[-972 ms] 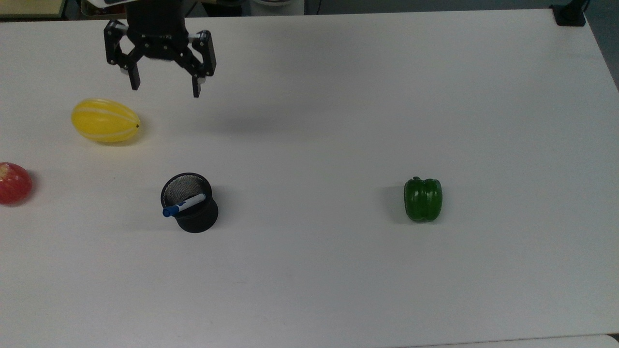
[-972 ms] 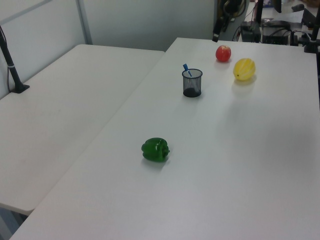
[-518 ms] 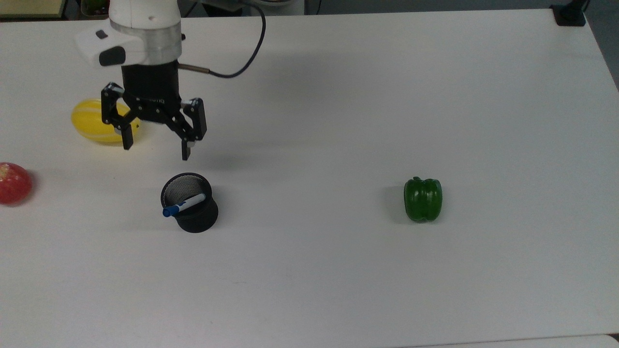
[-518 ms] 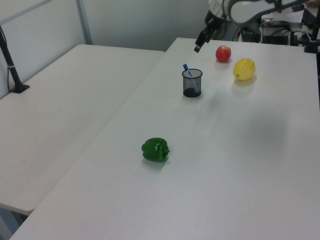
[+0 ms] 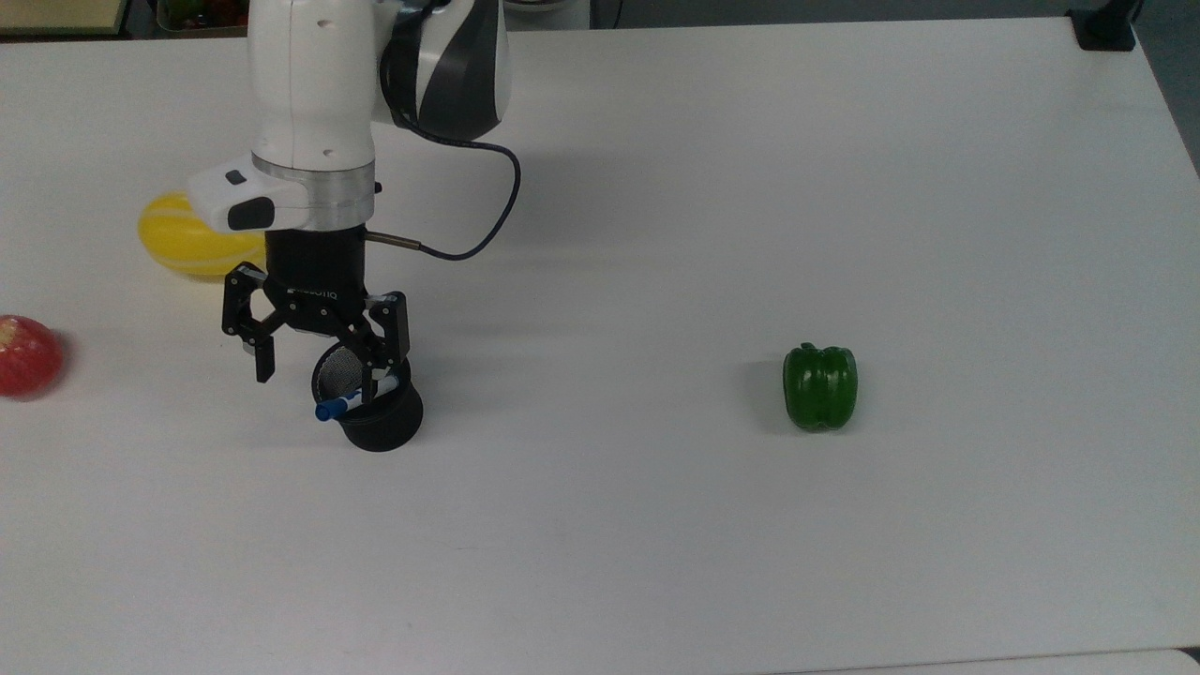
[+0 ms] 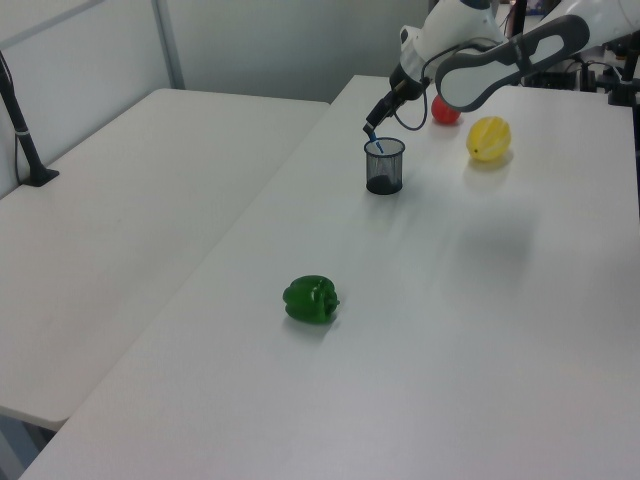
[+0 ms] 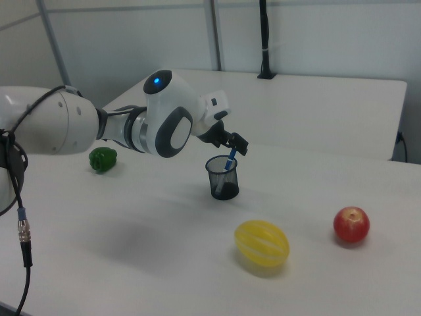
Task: Take marker pen
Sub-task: 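Lower the gripper onto the blue marker and close on it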
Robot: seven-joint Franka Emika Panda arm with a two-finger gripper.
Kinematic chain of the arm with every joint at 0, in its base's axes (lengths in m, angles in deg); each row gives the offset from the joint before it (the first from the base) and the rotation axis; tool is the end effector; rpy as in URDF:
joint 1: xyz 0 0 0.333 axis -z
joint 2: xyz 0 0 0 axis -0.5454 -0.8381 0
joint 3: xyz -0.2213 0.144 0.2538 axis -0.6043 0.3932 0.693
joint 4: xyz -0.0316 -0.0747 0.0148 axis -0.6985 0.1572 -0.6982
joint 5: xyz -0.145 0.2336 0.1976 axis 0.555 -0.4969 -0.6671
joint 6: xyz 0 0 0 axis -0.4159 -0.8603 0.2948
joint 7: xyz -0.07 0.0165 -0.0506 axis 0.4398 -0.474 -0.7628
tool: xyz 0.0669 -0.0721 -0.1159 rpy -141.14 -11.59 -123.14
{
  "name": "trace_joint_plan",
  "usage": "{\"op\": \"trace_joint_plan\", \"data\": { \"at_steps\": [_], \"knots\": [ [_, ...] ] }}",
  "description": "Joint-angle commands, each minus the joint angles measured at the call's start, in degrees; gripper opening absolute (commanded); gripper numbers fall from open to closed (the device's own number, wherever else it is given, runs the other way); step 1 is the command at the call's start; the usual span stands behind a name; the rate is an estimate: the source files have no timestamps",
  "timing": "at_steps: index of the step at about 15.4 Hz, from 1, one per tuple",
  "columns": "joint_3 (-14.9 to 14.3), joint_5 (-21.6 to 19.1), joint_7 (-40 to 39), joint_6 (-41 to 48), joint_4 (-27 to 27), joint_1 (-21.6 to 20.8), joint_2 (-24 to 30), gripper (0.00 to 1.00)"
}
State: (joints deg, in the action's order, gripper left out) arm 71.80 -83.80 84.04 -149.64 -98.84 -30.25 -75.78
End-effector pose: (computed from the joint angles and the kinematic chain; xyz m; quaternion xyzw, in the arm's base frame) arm 0.7330 -0.0731 0.4388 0.9476 -0.0485 0.3128 0.0422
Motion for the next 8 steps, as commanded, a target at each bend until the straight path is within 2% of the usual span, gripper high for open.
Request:
{"op": "trace_joint_plan", "data": {
  "at_steps": [1, 8],
  "knots": [
    [-0.19, -0.23, 1.07, -3.21, 0.69, -0.34, -1.29, 0.91],
    [-0.19, 0.04, 0.98, -4.62, 0.69, -0.69, -2.35, 0.50]
  ]
}}
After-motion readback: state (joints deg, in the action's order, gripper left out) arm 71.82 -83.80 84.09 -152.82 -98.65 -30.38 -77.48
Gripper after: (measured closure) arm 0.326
